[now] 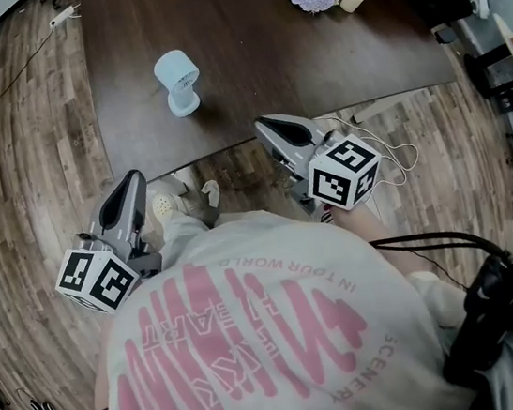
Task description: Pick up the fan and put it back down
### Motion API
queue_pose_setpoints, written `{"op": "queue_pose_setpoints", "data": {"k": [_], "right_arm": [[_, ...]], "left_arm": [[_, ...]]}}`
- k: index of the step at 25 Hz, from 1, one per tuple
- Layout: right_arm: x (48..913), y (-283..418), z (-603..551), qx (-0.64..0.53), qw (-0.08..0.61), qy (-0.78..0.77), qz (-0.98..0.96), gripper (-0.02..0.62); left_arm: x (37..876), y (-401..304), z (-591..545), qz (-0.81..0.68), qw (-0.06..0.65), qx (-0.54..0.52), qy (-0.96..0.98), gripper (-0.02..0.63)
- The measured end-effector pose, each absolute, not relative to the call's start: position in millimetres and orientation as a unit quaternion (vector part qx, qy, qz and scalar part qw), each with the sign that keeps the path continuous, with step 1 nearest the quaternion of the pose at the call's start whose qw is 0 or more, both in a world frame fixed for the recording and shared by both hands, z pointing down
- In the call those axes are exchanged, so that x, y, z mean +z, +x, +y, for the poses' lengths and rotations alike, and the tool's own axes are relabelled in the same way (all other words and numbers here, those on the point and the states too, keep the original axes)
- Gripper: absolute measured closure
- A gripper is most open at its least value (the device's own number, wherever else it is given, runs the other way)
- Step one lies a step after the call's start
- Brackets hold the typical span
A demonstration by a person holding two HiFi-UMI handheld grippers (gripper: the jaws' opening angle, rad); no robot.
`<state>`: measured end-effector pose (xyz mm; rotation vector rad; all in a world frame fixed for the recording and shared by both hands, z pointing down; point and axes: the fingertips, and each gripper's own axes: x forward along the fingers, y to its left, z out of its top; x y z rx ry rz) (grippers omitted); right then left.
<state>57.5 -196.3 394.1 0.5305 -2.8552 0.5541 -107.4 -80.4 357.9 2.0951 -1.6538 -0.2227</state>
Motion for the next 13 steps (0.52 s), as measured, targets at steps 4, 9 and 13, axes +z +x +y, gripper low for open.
{"op": "queue_pose_setpoints", "data": {"k": [4,9,13], "right_arm": [[394.4,60.2,-206.1,0.187,0.098,0.179,-0.961,0.591],[395.9,59.3,-194.9,0.180,0.100,0.181,-0.962,0.591],[397.2,57.5,-189.6,0.181,0.100,0.179,-0.962,0.591]], "left_arm": [[356.1,-105.4,-91.5,-0.601,0.233,-0.078,0.761,0.588],[358.9,-105.8,-80.7,-0.597,0.230,-0.082,0.764,0.588],[359.8,-106.5,-76.0,-0.597,0.229,-0.082,0.765,0.588]]}}
